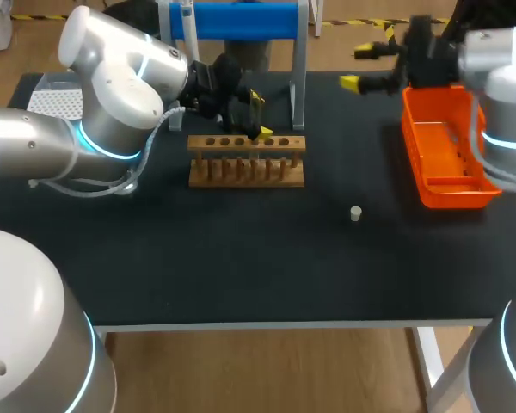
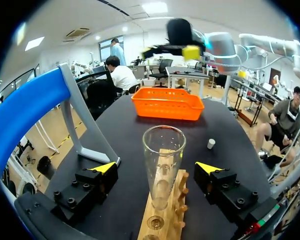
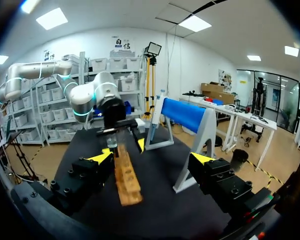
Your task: Invert the test tube, pick up the pipette, mount the tip to pipette, aspirate from beaker and dispense into the tube, eject the tip, return the pipette, and cap with the stopper.
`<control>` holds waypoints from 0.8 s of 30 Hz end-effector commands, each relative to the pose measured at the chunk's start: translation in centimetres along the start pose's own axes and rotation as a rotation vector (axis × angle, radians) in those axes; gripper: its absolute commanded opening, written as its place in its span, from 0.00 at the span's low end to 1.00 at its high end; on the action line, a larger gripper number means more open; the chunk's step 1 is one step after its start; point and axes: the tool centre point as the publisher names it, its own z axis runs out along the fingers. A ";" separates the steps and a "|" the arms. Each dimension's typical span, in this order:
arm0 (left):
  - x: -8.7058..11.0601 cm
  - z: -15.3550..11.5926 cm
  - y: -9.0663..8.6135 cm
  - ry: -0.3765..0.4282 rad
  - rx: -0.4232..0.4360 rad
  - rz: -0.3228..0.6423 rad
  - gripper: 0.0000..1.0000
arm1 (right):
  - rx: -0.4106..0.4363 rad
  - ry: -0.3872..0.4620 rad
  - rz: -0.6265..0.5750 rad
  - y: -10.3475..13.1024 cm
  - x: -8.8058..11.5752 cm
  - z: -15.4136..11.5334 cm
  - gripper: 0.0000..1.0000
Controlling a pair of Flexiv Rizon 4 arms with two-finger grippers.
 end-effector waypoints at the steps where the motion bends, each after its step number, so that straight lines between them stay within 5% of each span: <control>1: -0.2 0.1 0.1 0.004 0.001 0.000 1.00 | -0.011 -0.027 -0.002 -2.3 3.9 -7.6 1.00; 13: -0.2 0.1 0.1 0.004 0.001 0.000 1.00 | 0.021 -0.016 -0.014 -8.1 10.0 -10.3 1.00; 24: -0.2 0.1 0.1 0.004 0.001 0.000 1.00 | 0.051 -0.009 0.008 -12.7 13.8 -9.4 1.00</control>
